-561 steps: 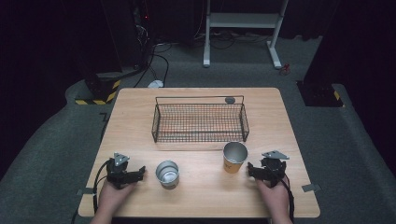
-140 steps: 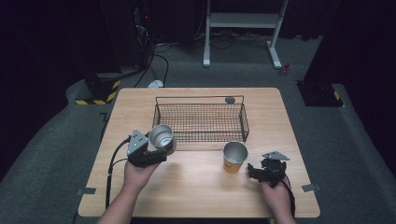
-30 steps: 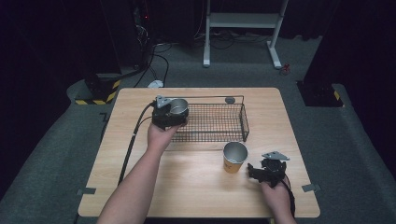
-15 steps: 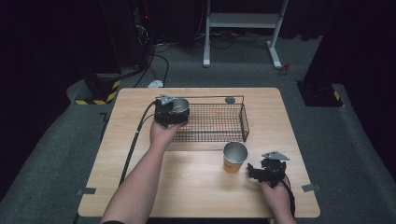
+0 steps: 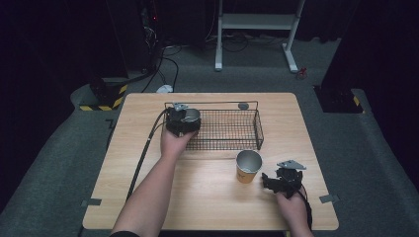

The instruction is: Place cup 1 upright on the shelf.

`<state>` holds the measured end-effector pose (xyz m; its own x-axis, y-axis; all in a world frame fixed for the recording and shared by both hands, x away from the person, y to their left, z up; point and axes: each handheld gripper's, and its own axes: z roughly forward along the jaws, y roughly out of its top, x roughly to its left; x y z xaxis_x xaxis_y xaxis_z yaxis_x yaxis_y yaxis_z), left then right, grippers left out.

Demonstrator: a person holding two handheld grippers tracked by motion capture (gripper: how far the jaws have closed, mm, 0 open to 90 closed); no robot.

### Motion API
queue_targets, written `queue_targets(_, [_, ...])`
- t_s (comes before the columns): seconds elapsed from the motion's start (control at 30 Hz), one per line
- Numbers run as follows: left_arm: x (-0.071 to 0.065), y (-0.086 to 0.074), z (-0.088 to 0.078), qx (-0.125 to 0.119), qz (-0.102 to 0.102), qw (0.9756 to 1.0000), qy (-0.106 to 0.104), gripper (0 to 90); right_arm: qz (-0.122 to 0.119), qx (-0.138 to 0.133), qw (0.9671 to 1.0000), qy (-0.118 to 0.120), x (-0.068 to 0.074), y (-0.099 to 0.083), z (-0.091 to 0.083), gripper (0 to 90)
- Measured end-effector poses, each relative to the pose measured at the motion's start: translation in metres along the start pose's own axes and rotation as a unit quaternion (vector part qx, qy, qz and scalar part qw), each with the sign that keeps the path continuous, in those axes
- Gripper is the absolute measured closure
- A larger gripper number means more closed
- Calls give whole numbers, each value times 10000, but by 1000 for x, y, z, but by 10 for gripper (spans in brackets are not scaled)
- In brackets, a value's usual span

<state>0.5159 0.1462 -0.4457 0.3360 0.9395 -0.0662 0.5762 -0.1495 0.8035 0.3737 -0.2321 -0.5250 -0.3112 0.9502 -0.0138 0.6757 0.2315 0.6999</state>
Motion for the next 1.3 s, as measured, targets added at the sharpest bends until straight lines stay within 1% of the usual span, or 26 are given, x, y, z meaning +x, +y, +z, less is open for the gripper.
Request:
queue_targets(0.13, [-1, 0, 1, 73, 10, 9999, 76, 188, -4, -2, 10000, -7, 0, 0, 0, 90])
queue_targets(0.3, [0, 1, 2, 107, -49, 9999, 73, 188, -5, -2, 10000, -8, 0, 0, 0, 90])
queue_targets(0.57, [-1, -2, 7, 327, 33, 9993, 190, 188, -6, -3, 10000, -11, 0, 0, 0, 90])
queue_targets(0.63, [0, -3, 8, 396, 22, 9991, 158, 188, -4, -3, 10000, -9, 0, 0, 0, 90])
queue_targets(0.77, [0, -4, 11, 533, 51, 9983, 246, 188, -3, -2, 10000, -9, 0, 0, 0, 90])
queue_targets(0.87, [-1, -5, 12, 632, 62, 9976, 260, 188, -3, -3, 10000, -9, 0, 0, 0, 90])
queue_targets(1.03, [-2, -8, 15, 765, 153, 9964, 325, 188, -4, -3, 10000, -9, 0, 0, 0, 90])
queue_targets(1.13, [-3, -9, 16, 845, 170, 9956, 354, 188, -4, -2, 10000, -9, 0, 0, 0, 90])
queue_targets(1.3, [-4, -9, 17, 828, 187, 9957, 369, 188, -3, -2, 10000, -7, 0, 0, 0, 90])
